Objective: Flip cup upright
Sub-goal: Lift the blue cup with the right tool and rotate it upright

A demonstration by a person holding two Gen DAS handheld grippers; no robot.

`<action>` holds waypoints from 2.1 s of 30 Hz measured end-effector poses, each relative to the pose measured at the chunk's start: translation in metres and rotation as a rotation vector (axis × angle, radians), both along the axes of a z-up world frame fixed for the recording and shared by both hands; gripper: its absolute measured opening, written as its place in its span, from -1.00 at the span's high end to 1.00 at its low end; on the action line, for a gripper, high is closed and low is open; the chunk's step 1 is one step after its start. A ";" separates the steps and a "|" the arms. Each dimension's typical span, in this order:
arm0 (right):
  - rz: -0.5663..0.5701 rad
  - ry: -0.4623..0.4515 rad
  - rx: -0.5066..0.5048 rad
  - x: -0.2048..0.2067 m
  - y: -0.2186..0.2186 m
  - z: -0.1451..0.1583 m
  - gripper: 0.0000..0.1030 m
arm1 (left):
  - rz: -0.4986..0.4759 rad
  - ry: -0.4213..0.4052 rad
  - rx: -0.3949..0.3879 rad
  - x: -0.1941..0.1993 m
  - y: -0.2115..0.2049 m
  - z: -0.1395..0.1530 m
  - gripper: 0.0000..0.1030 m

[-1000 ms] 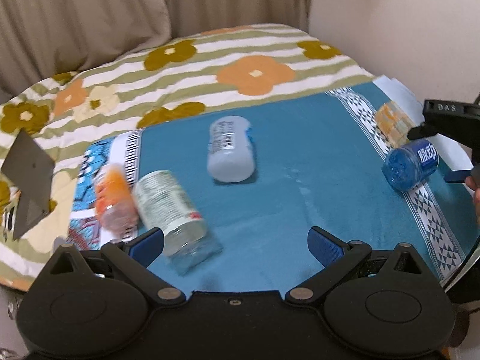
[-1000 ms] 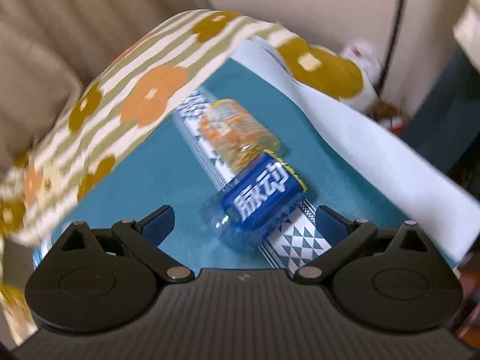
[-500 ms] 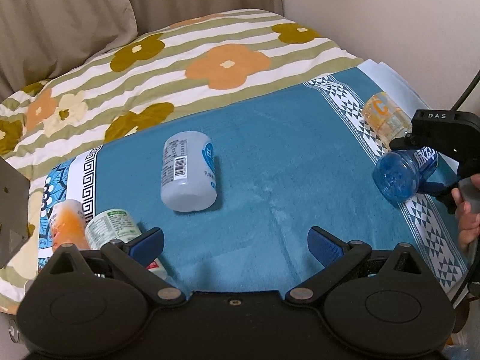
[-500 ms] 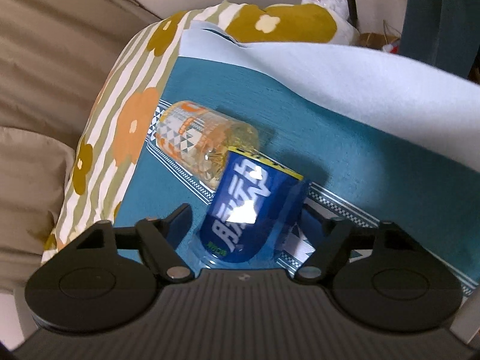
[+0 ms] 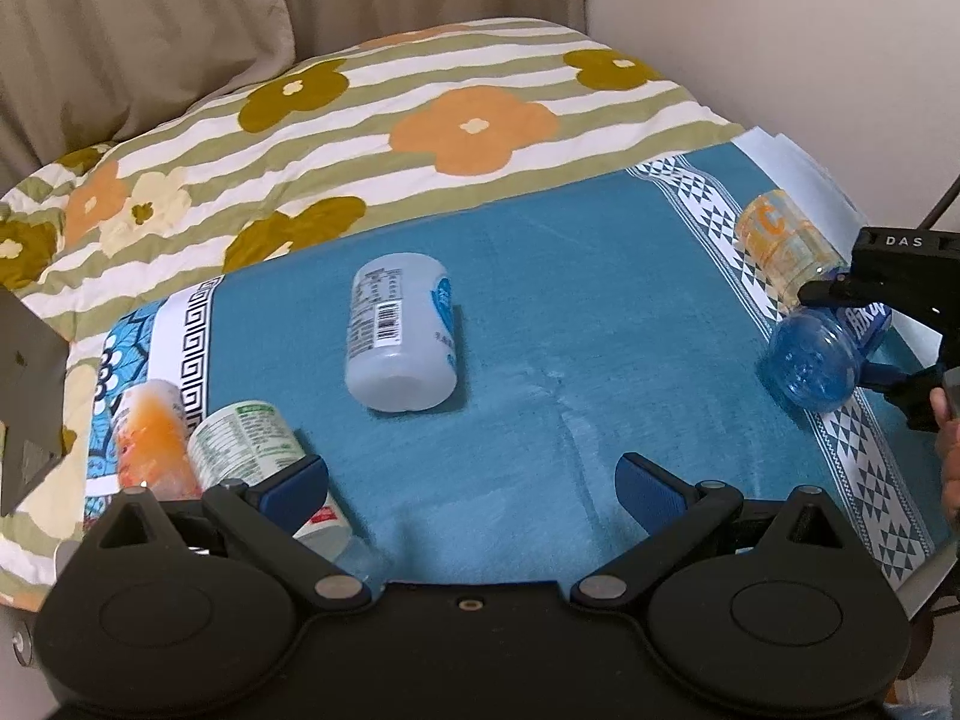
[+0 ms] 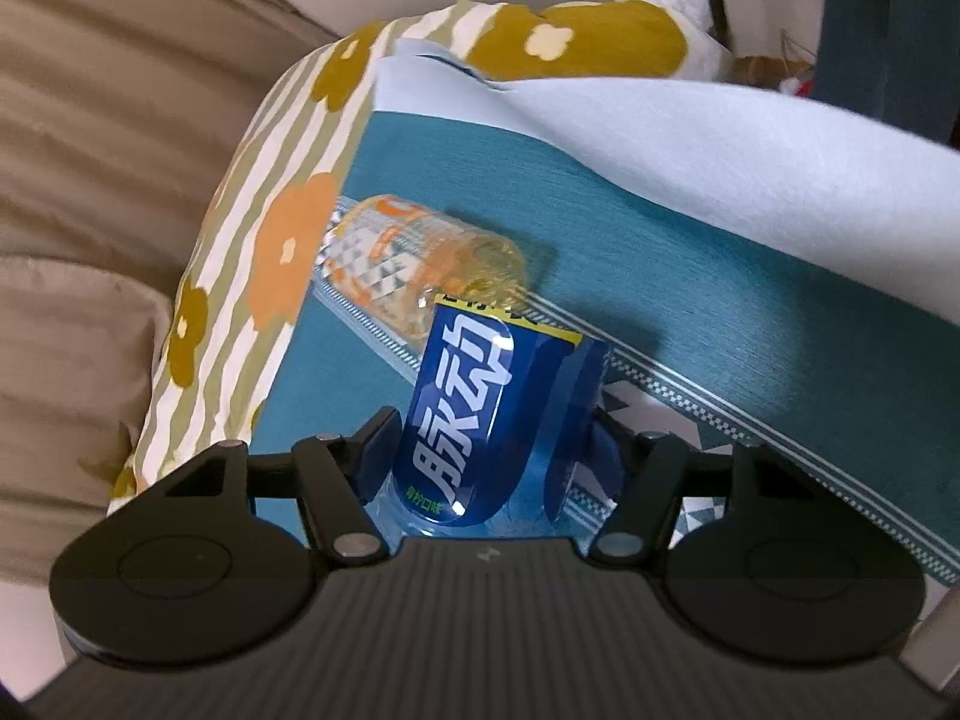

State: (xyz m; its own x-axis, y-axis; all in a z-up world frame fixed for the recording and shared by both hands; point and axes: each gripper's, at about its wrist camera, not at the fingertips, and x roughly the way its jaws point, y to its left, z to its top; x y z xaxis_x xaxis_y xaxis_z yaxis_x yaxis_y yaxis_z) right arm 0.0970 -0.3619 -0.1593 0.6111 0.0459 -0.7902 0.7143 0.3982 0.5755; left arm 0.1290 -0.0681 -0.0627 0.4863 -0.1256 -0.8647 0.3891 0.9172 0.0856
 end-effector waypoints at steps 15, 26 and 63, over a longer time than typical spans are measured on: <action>0.514 0.043 -0.073 0.005 0.088 0.042 -0.53 | 0.169 -0.017 -0.038 -0.040 0.059 0.010 -1.00; 0.855 0.157 -0.178 0.006 0.161 0.030 -0.53 | 0.283 0.021 -0.043 -0.070 0.102 -0.003 -1.00; 0.758 0.114 -0.241 -0.006 0.142 0.062 -1.00 | 0.118 0.023 -0.105 -0.074 0.080 0.022 -1.00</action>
